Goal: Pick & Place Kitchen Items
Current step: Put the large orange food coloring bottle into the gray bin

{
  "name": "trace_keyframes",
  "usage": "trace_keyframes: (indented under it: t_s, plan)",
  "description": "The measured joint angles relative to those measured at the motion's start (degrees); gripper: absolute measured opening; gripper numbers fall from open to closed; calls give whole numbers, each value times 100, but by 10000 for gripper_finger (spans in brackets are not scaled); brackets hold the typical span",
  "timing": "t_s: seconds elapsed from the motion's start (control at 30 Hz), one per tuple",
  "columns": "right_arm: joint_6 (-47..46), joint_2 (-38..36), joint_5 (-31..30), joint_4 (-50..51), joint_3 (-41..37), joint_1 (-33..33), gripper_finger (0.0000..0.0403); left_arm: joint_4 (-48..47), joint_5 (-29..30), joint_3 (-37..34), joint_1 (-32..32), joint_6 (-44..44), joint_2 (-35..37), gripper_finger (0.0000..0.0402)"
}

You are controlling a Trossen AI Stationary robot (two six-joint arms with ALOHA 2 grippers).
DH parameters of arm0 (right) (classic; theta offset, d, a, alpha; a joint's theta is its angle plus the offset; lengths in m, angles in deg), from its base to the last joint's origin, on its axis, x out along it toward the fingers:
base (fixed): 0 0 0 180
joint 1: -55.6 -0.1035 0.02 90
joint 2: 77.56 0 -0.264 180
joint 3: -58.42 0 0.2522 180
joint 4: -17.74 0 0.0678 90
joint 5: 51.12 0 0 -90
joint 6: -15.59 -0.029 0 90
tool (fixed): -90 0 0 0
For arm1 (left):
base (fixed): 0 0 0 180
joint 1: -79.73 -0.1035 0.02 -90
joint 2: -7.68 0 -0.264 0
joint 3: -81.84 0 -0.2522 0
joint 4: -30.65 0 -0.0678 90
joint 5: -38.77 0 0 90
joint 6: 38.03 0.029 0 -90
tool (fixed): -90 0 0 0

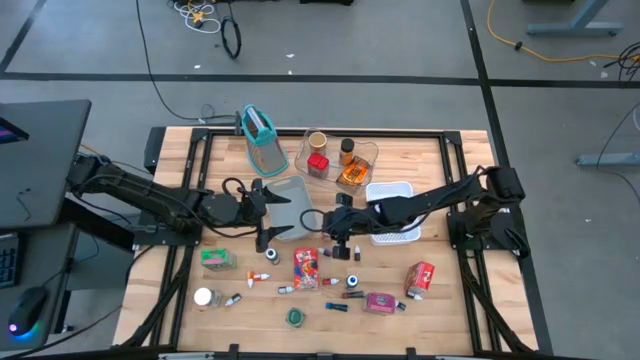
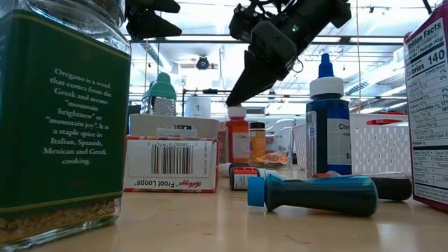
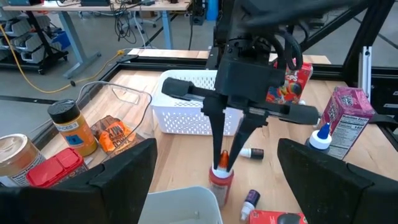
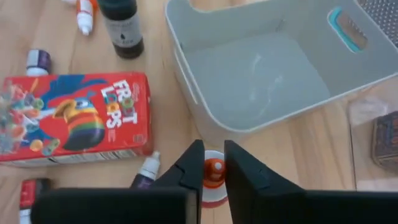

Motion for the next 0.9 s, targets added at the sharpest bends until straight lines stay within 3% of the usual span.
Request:
trace_keyframes:
  t_s: [0.37,0.67,0.8,0.9]
  plan:
    - [60,-196,-172,-55,2,26,48,0,-1,0,0,-2,0,342]
    - [493,-378,-959,-139,144,392,43,4,0,0,1,-1,0,341]
    - [648,-533,-1162,-917,317,677,44,36,2,0,2,-1,0,342]
    - [914,-526,-801,-1859,319,880,44,49,2,0,0,0,0,342]
